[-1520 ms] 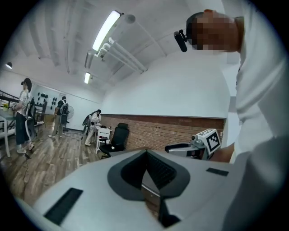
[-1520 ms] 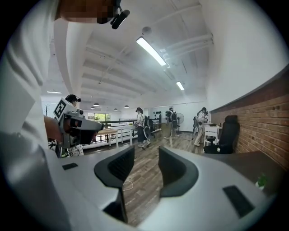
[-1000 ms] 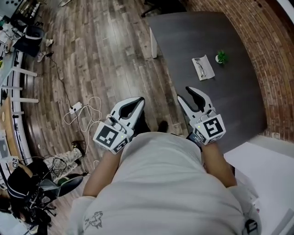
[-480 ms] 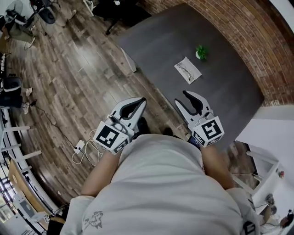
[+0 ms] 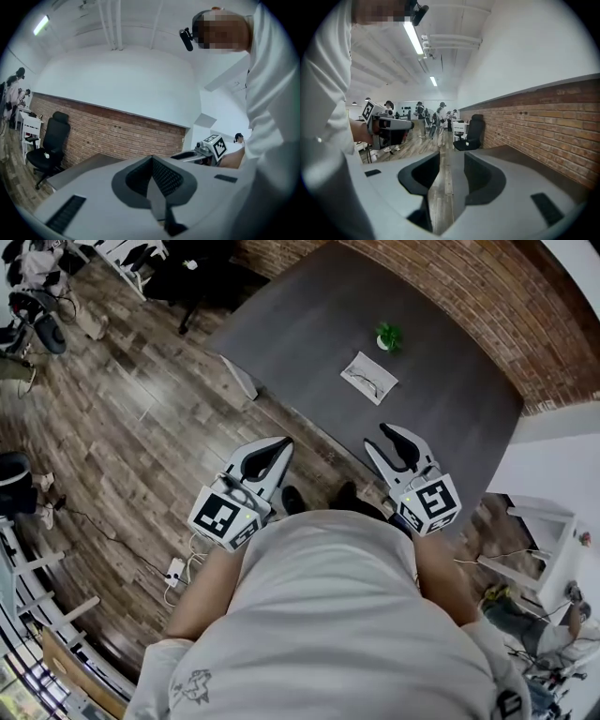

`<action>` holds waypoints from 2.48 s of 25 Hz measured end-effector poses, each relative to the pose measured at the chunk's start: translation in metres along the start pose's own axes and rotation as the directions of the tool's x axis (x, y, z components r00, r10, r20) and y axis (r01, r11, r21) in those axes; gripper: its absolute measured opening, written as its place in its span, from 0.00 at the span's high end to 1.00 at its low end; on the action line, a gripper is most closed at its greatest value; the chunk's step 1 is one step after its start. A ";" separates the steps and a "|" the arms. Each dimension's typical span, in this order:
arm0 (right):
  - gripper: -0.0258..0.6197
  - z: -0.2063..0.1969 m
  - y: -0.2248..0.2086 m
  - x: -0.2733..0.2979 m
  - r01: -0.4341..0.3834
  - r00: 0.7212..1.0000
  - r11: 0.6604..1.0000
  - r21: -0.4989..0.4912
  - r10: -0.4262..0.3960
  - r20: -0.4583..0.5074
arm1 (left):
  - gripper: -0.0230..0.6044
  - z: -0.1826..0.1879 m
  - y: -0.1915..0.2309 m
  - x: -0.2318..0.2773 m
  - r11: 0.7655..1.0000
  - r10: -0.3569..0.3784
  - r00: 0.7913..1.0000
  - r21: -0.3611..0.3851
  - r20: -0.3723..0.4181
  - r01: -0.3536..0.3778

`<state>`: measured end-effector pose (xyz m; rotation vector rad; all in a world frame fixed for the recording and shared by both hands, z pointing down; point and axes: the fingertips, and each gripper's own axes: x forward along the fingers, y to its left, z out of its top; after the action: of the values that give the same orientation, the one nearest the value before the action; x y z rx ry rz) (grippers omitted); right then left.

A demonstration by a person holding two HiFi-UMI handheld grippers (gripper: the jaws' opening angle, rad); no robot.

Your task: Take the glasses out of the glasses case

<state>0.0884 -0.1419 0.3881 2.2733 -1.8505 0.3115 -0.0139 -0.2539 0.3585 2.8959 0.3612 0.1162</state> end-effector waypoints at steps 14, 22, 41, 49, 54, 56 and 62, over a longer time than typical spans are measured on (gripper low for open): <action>0.70 -0.021 -0.058 0.013 0.062 0.996 0.998 0.024 -0.060 -0.064 | 0.95 -0.008 0.025 0.030 1.000 -0.021 0.999 -0.019 -0.032 0.021; 0.72 -0.045 -0.103 0.047 0.042 0.989 0.999 0.008 -0.041 -0.143 | 0.95 -0.016 0.053 0.062 0.999 -0.015 0.997 -0.038 -0.080 0.012; 0.74 -0.156 -0.192 0.118 -0.120 0.912 0.992 -0.026 0.100 -0.397 | 0.95 -0.078 0.097 0.157 0.988 0.005 0.974 -0.146 -0.226 -0.039; 0.74 -0.208 -0.206 0.144 -0.190 0.857 0.982 -0.002 0.165 -0.488 | 0.95 -0.115 0.108 0.176 0.986 0.011 0.950 -0.152 -0.312 -0.061; 0.76 -0.233 -0.214 0.158 -0.197 0.826 0.980 0.025 0.180 -0.535 | 0.95 -0.135 0.115 0.186 0.987 0.009 0.935 -0.144 -0.354 -0.064; 0.76 -0.242 -0.215 0.164 -0.204 0.816 0.979 0.024 0.183 -0.548 | 0.95 -0.142 0.116 0.190 0.988 0.008 0.930 -0.141 -0.368 -0.064; 0.81 -0.259 -0.216 0.180 -0.202 0.790 0.979 0.032 0.182 -0.586 | 0.95 -0.163 0.119 0.205 0.988 -0.009 0.916 -0.146 -0.401 -0.054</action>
<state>0.3249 -0.1950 0.6839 1.6809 -1.7130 0.8978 0.1944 -0.2810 0.5539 2.7064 0.3662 0.7183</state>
